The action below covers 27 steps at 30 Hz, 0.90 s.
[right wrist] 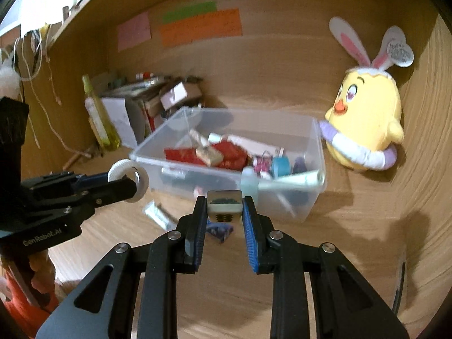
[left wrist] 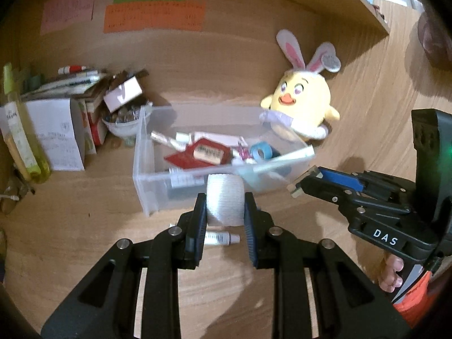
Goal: Organize objects
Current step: 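Carry the tape roll and tape reel into the box and open both tools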
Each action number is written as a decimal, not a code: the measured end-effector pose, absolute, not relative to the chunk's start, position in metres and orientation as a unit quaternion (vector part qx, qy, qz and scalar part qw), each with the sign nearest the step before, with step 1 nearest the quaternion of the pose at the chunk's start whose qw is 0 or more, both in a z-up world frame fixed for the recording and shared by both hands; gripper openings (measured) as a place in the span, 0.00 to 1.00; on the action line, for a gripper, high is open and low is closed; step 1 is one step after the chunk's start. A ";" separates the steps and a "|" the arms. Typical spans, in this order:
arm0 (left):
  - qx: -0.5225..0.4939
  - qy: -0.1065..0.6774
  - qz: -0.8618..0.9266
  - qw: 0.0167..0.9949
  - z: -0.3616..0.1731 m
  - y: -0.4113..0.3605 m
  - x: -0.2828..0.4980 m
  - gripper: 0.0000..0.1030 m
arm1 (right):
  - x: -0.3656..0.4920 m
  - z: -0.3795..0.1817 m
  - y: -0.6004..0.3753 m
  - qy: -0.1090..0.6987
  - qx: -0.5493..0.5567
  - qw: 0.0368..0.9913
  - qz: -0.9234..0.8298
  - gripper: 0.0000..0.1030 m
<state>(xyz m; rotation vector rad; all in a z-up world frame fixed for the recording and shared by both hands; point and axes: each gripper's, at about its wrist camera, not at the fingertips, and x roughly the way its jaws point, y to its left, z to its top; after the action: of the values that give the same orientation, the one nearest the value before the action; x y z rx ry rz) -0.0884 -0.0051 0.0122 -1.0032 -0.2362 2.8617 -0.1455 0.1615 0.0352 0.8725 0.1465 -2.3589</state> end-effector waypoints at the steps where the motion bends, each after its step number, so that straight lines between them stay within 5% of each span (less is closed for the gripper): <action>1: -0.325 -0.077 0.941 0.049 0.016 -0.006 -0.091 0.24 | -0.148 0.039 0.161 0.053 0.326 0.306 -0.893 0.22; 14: -0.303 -0.070 0.950 0.019 0.043 -0.020 -0.137 0.24 | -0.193 0.070 0.147 0.042 0.294 0.299 -0.907 0.22; 27: -0.355 -0.096 0.930 -0.010 0.007 -0.053 -0.179 0.24 | -0.250 0.022 0.121 0.067 0.366 0.267 -0.889 0.22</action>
<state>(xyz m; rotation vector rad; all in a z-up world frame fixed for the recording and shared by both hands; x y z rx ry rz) -0.1792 -0.0535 0.0072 -1.1231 -0.3020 2.9389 -0.2497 0.1210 0.0215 0.9889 0.1809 -2.3994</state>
